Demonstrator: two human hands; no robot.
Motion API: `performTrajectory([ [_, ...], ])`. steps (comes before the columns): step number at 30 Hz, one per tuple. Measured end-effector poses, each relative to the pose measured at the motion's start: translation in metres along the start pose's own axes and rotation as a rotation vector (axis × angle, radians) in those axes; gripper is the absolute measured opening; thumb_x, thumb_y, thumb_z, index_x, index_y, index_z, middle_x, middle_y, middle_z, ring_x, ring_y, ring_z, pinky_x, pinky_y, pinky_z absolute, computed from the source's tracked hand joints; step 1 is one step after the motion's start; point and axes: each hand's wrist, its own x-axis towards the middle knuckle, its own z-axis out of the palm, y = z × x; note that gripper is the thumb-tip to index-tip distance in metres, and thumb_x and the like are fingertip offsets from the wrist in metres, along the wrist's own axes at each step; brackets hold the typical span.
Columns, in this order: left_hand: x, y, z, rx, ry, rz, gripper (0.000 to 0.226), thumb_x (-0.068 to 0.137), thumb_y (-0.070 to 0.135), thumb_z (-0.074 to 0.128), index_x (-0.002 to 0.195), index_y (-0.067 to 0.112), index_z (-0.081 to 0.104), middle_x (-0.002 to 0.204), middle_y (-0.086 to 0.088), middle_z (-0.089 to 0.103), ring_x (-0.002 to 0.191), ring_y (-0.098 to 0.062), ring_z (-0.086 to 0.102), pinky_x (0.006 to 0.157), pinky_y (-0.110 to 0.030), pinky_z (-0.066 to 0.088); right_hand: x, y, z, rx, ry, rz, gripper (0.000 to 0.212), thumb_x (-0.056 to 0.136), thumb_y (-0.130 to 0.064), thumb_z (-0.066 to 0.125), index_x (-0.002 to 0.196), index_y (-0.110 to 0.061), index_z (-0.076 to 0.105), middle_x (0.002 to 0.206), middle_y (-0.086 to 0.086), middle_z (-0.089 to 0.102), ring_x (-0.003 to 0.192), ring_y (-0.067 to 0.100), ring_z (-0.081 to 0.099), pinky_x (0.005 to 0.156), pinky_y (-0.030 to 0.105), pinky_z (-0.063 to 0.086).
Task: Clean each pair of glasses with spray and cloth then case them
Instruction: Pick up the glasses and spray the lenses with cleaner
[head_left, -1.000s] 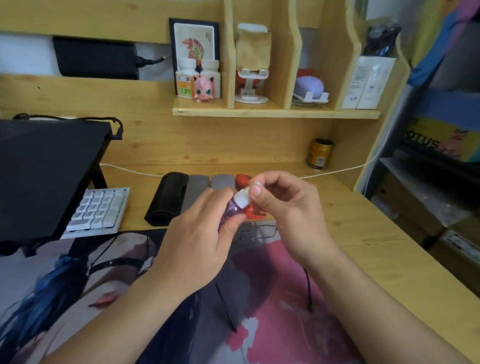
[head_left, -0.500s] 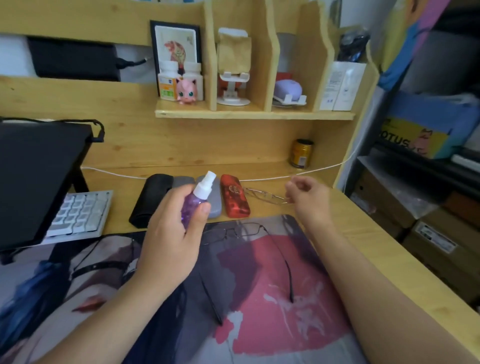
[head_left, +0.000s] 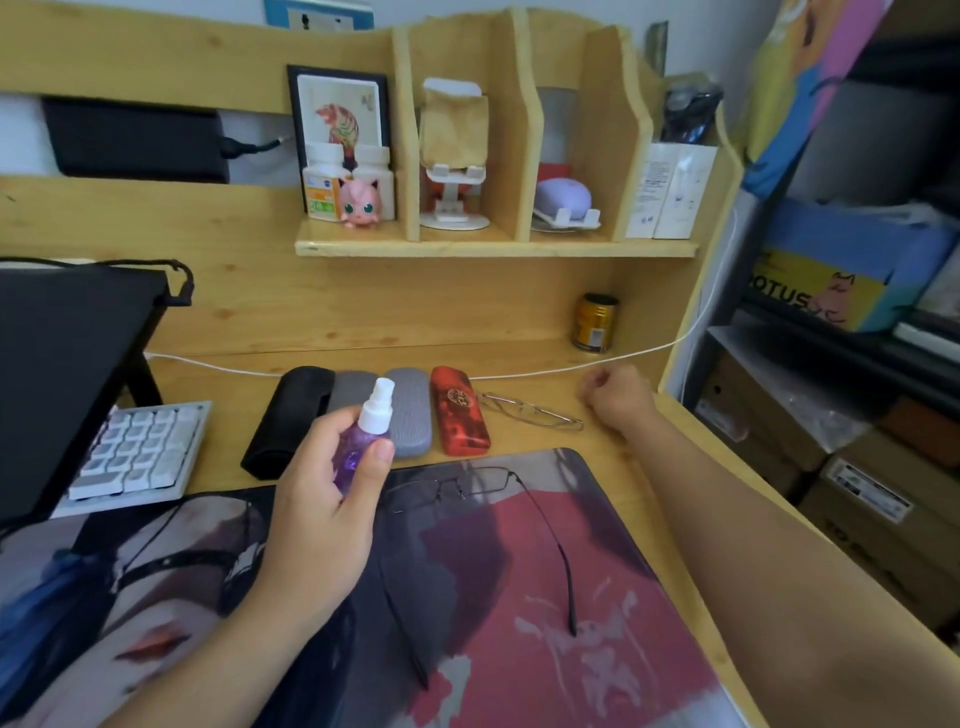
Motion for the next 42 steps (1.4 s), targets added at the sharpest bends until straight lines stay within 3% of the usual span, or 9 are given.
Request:
performTrajectory([
  [7,-0.001,-0.004,-0.006,-0.018,-0.013,-0.006,0.014,0.096,0.05,0.054,0.108,0.059,0.054,0.095,0.007,0.067,0.092,-0.009,0.064,0.076,-0.007,0.044,-0.001,0.009,-0.012,0.056,0.007,0.087,0.018,0.09,-0.01,0.068,0.075,-0.02,0.069,0.089,0.002,0.07,0.097,0.024,0.065,0.076,0.031,0.047],
  [14,-0.003,0.002,-0.008,-0.026,0.015,-0.035,0.018,0.094,0.05,0.059,0.112,0.049,0.057,0.095,0.018,0.065,0.09,-0.008,0.063,0.077,-0.015,0.046,-0.04,0.003,-0.029,0.213,0.218,0.149,0.043,0.095,-0.008,0.062,0.137,-0.013,0.059,0.128,0.009,0.063,0.115,0.025,0.059,0.095,0.033,0.048],
  [17,-0.002,0.013,-0.009,-0.017,0.071,-0.03,0.021,0.091,0.039,0.068,0.11,0.034,0.062,0.098,0.013,0.066,0.086,-0.006,0.063,0.072,-0.008,0.045,-0.087,-0.04,-0.037,0.27,0.363,-0.214,0.022,0.098,-0.01,0.056,0.114,-0.017,0.07,0.109,-0.001,0.068,0.101,0.013,0.061,0.093,0.035,0.052],
  [20,0.0,0.025,-0.012,-0.171,0.082,-0.018,0.02,0.089,0.017,0.076,0.104,0.024,0.064,0.102,0.002,0.071,0.082,-0.013,0.066,0.073,-0.019,0.052,-0.153,-0.093,-0.036,0.385,-0.067,-0.71,0.03,0.093,-0.004,0.062,0.12,-0.017,0.066,0.102,-0.004,0.064,0.089,0.008,0.059,0.083,0.031,0.052],
  [24,-0.005,0.036,-0.007,-0.388,0.002,-0.024,0.025,0.075,0.017,0.081,0.089,0.021,0.061,0.083,0.004,0.067,0.075,-0.012,0.066,0.067,-0.021,0.054,-0.219,-0.098,0.006,0.25,-0.352,-1.034,0.068,0.091,-0.006,0.066,0.151,-0.009,0.037,0.134,0.007,0.051,0.123,0.017,0.051,0.106,0.036,0.043],
  [31,-0.011,0.031,-0.009,0.004,-0.127,0.181,0.025,0.094,0.053,0.059,0.097,0.03,0.065,0.086,0.01,0.065,0.08,-0.015,0.065,0.07,-0.025,0.049,-0.223,-0.078,0.013,0.31,-0.302,-0.954,0.052,0.099,-0.015,0.06,0.147,-0.017,0.041,0.129,-0.001,0.054,0.12,0.008,0.049,0.103,0.027,0.042],
  [35,0.0,0.007,-0.023,0.237,-0.146,0.303,0.024,0.101,0.023,0.052,0.114,0.015,0.071,0.097,0.01,0.064,0.09,-0.018,0.064,0.078,-0.028,0.049,-0.214,-0.079,0.009,0.597,-0.41,-0.745,0.052,0.1,-0.009,0.055,0.14,-0.038,0.04,0.109,-0.016,0.057,0.095,0.0,0.056,0.086,0.021,0.047],
  [38,0.013,-0.02,-0.042,0.423,-0.233,0.319,0.031,0.092,-0.001,0.067,0.114,0.02,0.073,0.101,0.011,0.061,0.094,-0.013,0.064,0.081,-0.023,0.048,-0.194,-0.078,-0.004,0.875,-0.331,-0.459,0.018,0.104,-0.028,0.049,0.115,-0.014,0.052,0.069,0.0,0.047,0.054,0.018,0.044,0.05,0.028,0.038],
  [42,0.019,-0.041,-0.055,0.511,-0.442,0.327,0.05,0.083,-0.009,0.074,0.114,0.03,0.073,0.11,0.019,0.058,0.092,-0.01,0.063,0.074,-0.034,0.051,-0.164,-0.066,-0.015,1.096,-0.287,-0.154,0.024,0.106,-0.03,0.046,0.105,-0.01,0.06,0.075,0.004,0.055,0.057,0.017,0.051,0.056,0.034,0.041],
])
